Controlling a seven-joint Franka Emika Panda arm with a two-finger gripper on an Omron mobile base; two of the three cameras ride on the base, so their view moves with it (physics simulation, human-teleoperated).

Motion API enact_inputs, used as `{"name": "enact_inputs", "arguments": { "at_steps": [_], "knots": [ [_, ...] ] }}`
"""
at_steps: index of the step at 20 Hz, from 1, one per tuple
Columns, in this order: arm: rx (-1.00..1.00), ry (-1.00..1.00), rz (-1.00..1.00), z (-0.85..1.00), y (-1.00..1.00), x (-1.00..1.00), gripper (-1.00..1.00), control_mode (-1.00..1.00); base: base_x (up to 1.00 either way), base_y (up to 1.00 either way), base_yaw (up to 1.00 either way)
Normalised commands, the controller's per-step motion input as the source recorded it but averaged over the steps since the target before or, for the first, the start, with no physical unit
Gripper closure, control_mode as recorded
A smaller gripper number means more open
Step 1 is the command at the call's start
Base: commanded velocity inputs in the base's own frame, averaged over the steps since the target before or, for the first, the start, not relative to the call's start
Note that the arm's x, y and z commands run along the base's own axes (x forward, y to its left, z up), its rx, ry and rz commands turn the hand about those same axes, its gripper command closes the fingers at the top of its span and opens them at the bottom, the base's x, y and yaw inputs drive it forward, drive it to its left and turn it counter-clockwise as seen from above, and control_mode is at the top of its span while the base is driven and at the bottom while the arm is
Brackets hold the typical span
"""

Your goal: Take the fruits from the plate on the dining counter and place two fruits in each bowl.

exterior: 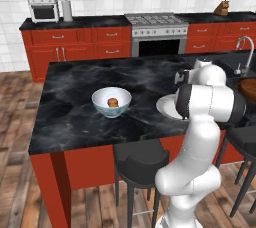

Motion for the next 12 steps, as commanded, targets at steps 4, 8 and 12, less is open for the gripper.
{"name": "enact_inputs", "arguments": {
  "at_steps": [4,8,12],
  "knots": [
    [0.01,-0.03,-0.04,-0.31,0.00,0.33,-1.00,-1.00,0.00,0.00,0.00],
    [0.06,-0.02,0.00,-0.29,-0.01,0.28,-1.00,-1.00,0.00,0.00,0.00],
    [0.05,0.00,0.00,-0.26,-0.10,0.40,-1.00,-1.00,0.00,0.00,0.00]
  ]
}}
